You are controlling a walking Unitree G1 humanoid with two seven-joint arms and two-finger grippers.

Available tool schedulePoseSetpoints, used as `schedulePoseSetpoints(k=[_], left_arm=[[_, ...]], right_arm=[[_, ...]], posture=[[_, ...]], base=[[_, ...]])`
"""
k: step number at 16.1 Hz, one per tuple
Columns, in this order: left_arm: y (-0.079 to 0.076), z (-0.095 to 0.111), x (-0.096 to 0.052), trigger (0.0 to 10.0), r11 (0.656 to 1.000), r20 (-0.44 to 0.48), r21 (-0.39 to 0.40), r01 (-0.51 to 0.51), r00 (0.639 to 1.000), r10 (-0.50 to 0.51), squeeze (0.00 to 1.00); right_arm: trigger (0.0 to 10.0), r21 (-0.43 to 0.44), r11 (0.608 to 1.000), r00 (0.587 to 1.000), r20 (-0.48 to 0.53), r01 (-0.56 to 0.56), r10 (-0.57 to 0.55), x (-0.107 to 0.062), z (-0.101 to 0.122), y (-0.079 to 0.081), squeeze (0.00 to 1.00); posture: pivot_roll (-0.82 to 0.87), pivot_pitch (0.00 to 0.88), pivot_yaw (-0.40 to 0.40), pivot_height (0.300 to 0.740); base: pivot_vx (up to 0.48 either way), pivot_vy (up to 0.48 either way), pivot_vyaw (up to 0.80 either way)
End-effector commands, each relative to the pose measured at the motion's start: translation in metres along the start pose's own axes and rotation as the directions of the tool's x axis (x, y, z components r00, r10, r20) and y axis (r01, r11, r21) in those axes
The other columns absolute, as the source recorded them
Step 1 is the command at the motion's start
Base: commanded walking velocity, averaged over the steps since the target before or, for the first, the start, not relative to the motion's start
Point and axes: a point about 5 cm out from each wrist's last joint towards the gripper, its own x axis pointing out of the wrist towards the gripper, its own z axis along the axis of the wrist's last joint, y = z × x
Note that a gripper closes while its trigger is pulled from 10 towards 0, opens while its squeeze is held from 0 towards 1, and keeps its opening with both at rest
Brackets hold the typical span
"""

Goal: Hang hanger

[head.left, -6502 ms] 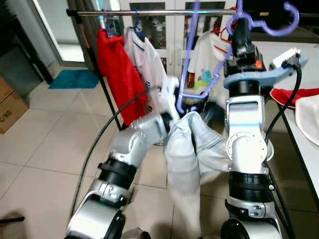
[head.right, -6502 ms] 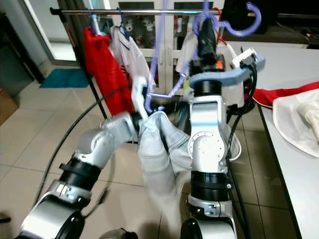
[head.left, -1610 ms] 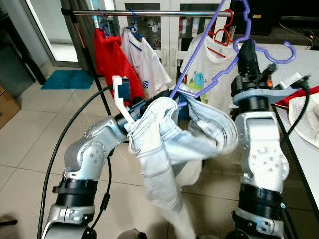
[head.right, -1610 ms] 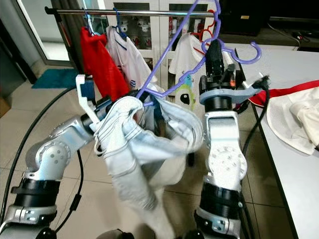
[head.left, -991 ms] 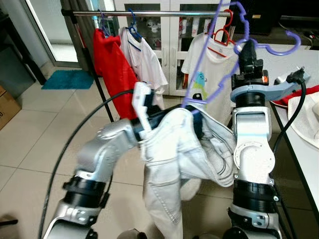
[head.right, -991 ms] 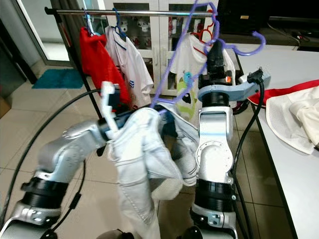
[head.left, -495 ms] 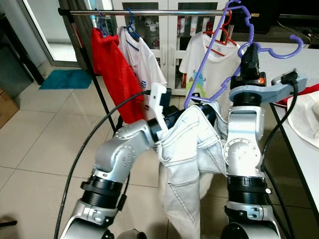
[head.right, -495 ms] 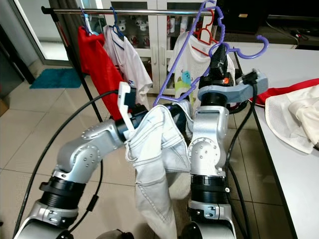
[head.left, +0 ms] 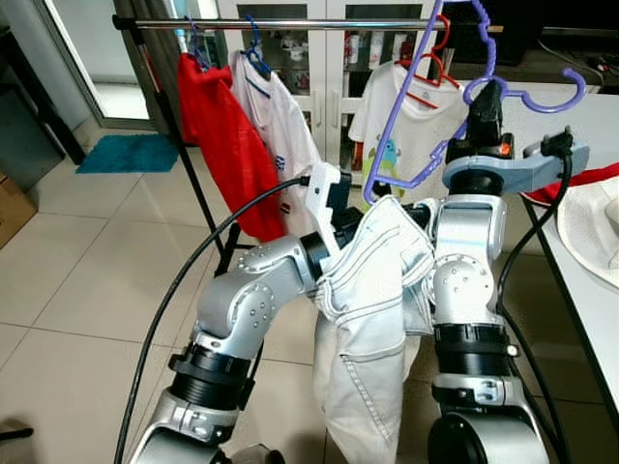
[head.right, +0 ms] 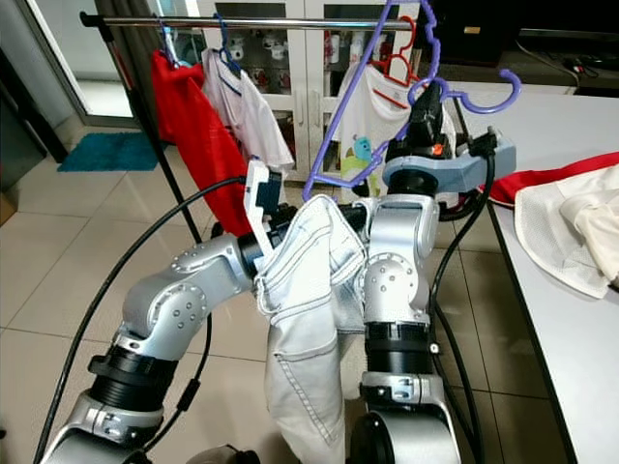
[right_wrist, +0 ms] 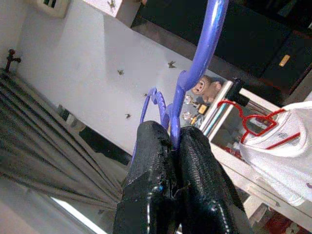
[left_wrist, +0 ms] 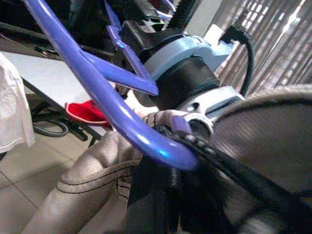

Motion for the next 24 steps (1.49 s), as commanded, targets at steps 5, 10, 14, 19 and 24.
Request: schedulePoseSetpoints(k=[5,10,14,19,24], left_arm=[[-0.029,-0.003,0.016,0.0,0.988,-0.017,0.006,0.155,0.988,-0.155,0.0],[-0.033,-0.006,0.017,0.0,0.987,-0.029,-0.007,0.161,0.986,-0.162,0.0],[-0.039,-0.008,0.024,0.0,0.981,-0.033,-0.021,0.194,0.98,-0.195,0.0],[-0.018,0.001,0.004,0.0,0.995,-0.048,0.047,0.093,0.995,-0.09,0.0],[0.035,0.008,-0.072,0.0,0.93,-0.184,0.319,-0.185,0.95,0.252,0.0]], right_arm=[[10.0,0.119,0.992,0.994,0.095,0.038,-0.049,0.02,-0.004,0.025,0.0],[10.0,0.131,0.99,0.989,0.134,0.05,-0.068,0.033,0.004,0.022,0.0],[10.0,0.102,0.995,0.998,0.06,-0.007,0.001,0.035,-0.019,0.035,0.0],[10.0,-0.071,0.985,0.988,0.002,-0.156,0.157,0.036,-0.003,0.03,0.0],[10.0,-0.181,0.951,0.968,-0.066,-0.251,0.243,0.019,0.051,0.003,0.0]], posture=[[-0.11,0.0,0.05,0.74],[-0.11,0.0,0.05,0.74],[-0.12,0.0,0.058,0.74],[-0.1,0.0,0.053,0.74],[-0.1,0.0,0.069,0.74]], base=[[0.0,0.0,0.0],[0.0,0.0,0.0],[0.0,0.0,0.0],[0.0,0.0,0.0],[0.0,0.0,0.0]])
